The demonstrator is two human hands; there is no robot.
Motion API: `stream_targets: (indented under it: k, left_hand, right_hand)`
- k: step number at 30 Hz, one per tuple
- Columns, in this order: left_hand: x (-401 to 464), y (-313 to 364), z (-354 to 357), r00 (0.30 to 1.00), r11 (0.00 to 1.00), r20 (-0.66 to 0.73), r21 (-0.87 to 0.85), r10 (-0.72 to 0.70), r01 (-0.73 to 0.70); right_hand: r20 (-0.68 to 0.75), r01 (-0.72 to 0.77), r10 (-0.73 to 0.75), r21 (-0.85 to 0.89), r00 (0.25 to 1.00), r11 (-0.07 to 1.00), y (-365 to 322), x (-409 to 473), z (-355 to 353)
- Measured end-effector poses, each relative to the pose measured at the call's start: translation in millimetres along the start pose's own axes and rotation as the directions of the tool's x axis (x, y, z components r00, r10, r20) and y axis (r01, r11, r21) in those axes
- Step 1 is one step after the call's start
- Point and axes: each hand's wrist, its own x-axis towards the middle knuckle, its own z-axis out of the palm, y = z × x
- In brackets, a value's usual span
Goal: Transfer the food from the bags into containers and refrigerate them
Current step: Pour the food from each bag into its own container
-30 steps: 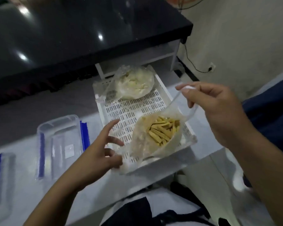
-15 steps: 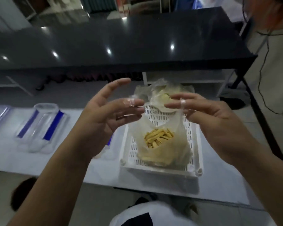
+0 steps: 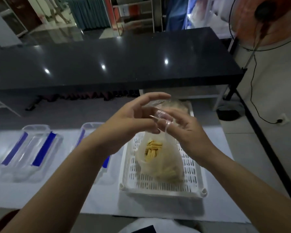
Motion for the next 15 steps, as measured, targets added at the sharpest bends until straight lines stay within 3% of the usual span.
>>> stream_targets:
  k: [3,10,15]
  left_hand:
    - [7,-4,-7,0.997,0.999,0.075,-0.035,0.014,-0.011]
    - [18,-28,-37,0.979,0.994,0.204,-0.105,-0.012,0.034]
    - [21,-47,-42,0.955,0.994,0.292,0.103,-0.05,0.02]
  right_hand:
    - [0.067,-0.096,0.093,0.043,0.993,0.994,-4,6,-1]
    - [-0.023,-0.137,0.136,-0.015,0.99,0.991,-23,15,-16]
    - [-0.112,-0.168,0.159,-0.08,0.981,0.982,-30,12,-13]
